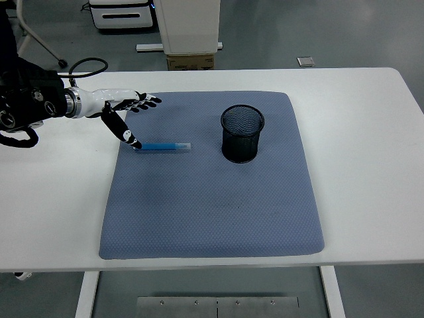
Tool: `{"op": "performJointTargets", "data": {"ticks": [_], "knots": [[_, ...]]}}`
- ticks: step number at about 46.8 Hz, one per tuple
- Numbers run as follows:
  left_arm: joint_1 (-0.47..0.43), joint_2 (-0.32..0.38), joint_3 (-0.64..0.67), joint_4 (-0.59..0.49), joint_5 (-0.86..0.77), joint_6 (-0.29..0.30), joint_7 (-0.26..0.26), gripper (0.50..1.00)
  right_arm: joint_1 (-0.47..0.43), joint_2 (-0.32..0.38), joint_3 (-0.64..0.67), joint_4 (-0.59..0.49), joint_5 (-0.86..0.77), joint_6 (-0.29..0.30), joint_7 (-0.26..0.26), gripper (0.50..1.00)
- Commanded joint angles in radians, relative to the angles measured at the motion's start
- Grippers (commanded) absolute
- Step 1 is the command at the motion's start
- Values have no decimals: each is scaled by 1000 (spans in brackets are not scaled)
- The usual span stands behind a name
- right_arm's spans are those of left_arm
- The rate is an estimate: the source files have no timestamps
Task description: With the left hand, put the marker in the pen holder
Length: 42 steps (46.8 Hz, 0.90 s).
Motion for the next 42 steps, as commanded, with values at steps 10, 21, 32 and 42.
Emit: {"op": "performJointTargets", "data": {"ticks": [10, 21, 32, 42], "knots": [[-32, -48, 24, 0, 141, 0, 0, 1000, 0, 0, 0, -1, 0, 0, 0, 1000], [-65, -79, 82, 2, 160, -4, 2, 1000, 0, 0, 0, -1, 0, 0, 0, 1000], [-63, -162, 105, 0, 183, -3, 12, 1000, 0, 0, 0, -1, 0, 0, 0, 1000], [-89, -183, 141, 2, 184, -4, 14, 1000, 0, 0, 0, -1, 0, 0, 0, 1000]]}}
